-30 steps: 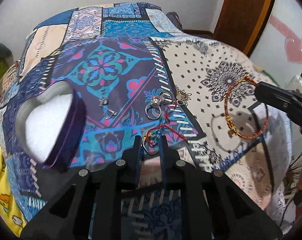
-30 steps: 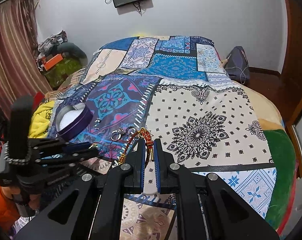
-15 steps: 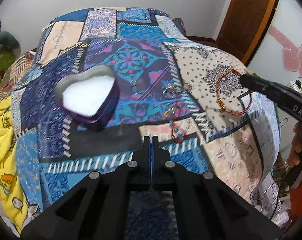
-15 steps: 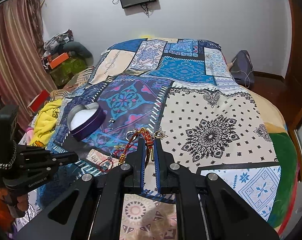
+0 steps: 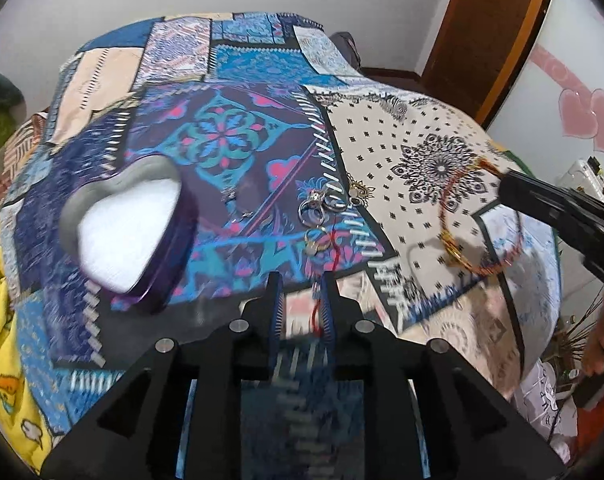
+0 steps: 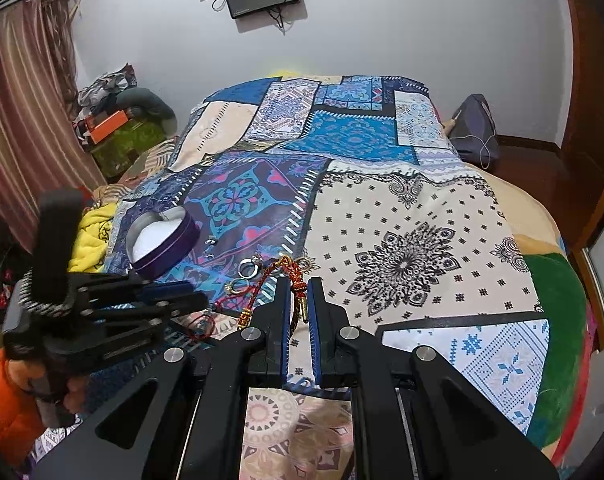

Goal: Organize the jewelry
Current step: 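Lift the bracelet with the right tool while the left tool grasps a gold ring, then carry bracelet and ring over the heart tin and open both tools to drop them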

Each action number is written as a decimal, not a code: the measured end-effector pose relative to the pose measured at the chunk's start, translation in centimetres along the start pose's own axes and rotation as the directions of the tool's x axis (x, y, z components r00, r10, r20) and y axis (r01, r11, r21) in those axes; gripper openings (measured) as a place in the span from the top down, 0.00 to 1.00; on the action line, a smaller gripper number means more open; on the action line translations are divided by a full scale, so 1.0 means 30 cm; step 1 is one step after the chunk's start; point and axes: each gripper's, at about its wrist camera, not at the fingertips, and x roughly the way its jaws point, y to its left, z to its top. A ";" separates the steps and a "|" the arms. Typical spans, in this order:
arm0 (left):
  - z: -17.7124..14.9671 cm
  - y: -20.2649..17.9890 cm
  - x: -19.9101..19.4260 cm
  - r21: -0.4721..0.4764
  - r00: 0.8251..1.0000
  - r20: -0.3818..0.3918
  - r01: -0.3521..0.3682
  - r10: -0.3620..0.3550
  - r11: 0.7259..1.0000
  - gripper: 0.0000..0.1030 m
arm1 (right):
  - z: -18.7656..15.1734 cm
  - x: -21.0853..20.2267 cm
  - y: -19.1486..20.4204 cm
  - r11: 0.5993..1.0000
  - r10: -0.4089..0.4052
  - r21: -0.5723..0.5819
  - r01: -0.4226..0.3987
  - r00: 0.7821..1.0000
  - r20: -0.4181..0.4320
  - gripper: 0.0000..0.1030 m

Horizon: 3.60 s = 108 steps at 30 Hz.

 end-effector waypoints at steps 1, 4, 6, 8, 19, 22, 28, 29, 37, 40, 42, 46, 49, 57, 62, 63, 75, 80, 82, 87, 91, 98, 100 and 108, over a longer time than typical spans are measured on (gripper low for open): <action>0.009 -0.002 0.024 0.006 1.000 -0.011 0.001 -0.001 1.000 0.82 | -0.001 0.002 -0.006 1.000 0.000 0.002 0.000 1.000 -0.002 0.93; 0.029 -0.004 0.098 0.021 0.998 -0.065 -0.005 0.007 1.000 0.82 | -0.003 0.010 -0.023 1.000 0.001 0.007 -0.001 1.000 -0.010 0.93; 0.041 -0.012 0.111 0.037 0.998 -0.056 0.000 0.002 0.999 0.79 | -0.004 0.019 -0.032 1.000 0.003 0.010 -0.003 1.000 -0.016 0.93; 0.053 -0.023 0.124 0.050 0.998 -0.058 0.016 -0.013 0.999 0.70 | -0.003 0.030 -0.037 1.000 0.005 0.010 -0.005 1.000 -0.020 0.93; 0.060 -0.062 0.152 0.095 0.999 -0.004 -0.034 0.035 0.995 0.82 | 0.015 0.042 -0.029 1.000 0.020 0.007 -0.020 1.000 -0.016 0.93; 0.050 -0.056 0.134 0.087 0.999 -0.002 -0.038 0.038 0.995 0.82 | 0.028 0.037 -0.012 1.000 0.029 -0.001 -0.029 1.000 -0.005 0.93; 0.037 -0.014 0.029 0.036 0.998 0.052 -0.030 0.028 0.999 0.82 | 0.070 0.028 0.051 0.998 0.052 -0.027 -0.051 0.998 0.026 0.93; 0.037 -0.001 -0.005 0.025 0.997 0.074 -0.032 0.030 0.999 0.82 | 0.078 0.025 0.065 0.998 0.057 -0.033 -0.056 0.998 0.032 0.93; 0.051 0.087 -0.207 -0.032 0.977 0.204 -0.053 0.059 0.998 0.82 | 0.138 0.022 0.190 0.992 0.103 -0.083 -0.097 0.992 0.077 0.93; 0.054 0.124 -0.274 -0.049 0.966 0.246 -0.064 0.074 0.997 0.82 | 0.156 0.033 0.239 0.988 0.125 -0.104 -0.116 0.989 0.084 0.93; 0.053 0.149 -0.318 -0.057 0.957 0.274 -0.079 0.091 0.995 0.82 | 0.166 0.043 0.267 0.985 0.137 -0.117 -0.126 0.987 0.085 0.93; 0.048 0.193 -0.370 -0.071 0.945 0.304 -0.100 0.117 0.992 0.82 | 0.187 0.074 0.323 0.979 0.160 -0.141 -0.147 0.984 0.084 0.93; 0.043 0.229 -0.385 -0.085 0.941 0.315 -0.105 0.126 0.991 0.82 | 0.202 0.109 0.353 0.975 0.174 -0.155 -0.161 0.982 0.074 0.93; 0.037 0.312 -0.354 -0.120 0.944 0.299 -0.105 0.137 0.987 0.82 | 0.224 0.243 0.431 0.958 0.219 -0.189 -0.215 0.976 -0.003 0.93; 0.035 0.350 -0.300 -0.132 0.954 0.267 -0.103 0.135 0.986 0.82 | 0.213 0.330 0.470 0.947 0.233 -0.209 -0.242 0.970 -0.068 0.93; 0.036 0.358 -0.286 -0.134 0.957 0.258 -0.100 0.132 0.986 0.82 | 0.210 0.338 0.472 0.946 0.235 -0.210 -0.246 0.969 -0.078 0.93; 0.027 0.424 -0.152 -0.157 0.978 0.172 -0.090 0.117 0.983 0.82 | 0.195 0.434 0.460 0.948 0.206 -0.212 -0.237 0.965 -0.161 0.93; 0.036 0.424 -0.126 -0.150 0.981 0.159 -0.085 0.109 0.985 0.82 | 0.207 0.434 0.460 0.948 0.196 -0.216 -0.233 0.964 -0.179 0.93; 0.039 0.422 -0.119 -0.147 0.982 0.157 -0.078 0.101 0.986 0.82 | 0.210 0.434 0.461 0.949 0.194 -0.215 -0.232 0.964 -0.185 0.92; 0.042 0.404 -0.122 -0.125 0.981 0.161 -0.087 0.107 0.988 0.82 | 0.220 0.414 0.448 0.957 0.172 -0.204 -0.205 0.970 -0.169 0.81; 0.042 0.398 -0.139 -0.120 0.979 0.167 -0.096 0.116 0.988 0.82 | 0.228 0.362 0.437 0.959 0.155 -0.216 -0.182 0.979 -0.133 0.81; 0.034 0.388 -0.216 -0.135 0.970 0.196 -0.116 0.141 0.984 0.82 | 0.236 0.264 0.406 0.964 0.140 -0.214 -0.156 0.986 -0.085 0.80; 0.030 0.381 -0.245 -0.139 0.966 0.209 -0.122 0.149 0.983 0.82 | 0.238 0.238 0.396 0.966 0.132 -0.213 -0.145 0.989 -0.072 0.80; 0.011 0.331 -0.330 -0.134 0.959 0.230 -0.139 0.167 0.981 0.79 | 0.221 0.125 0.307 0.976 0.076 -0.201 -0.081 0.997 -0.030 0.80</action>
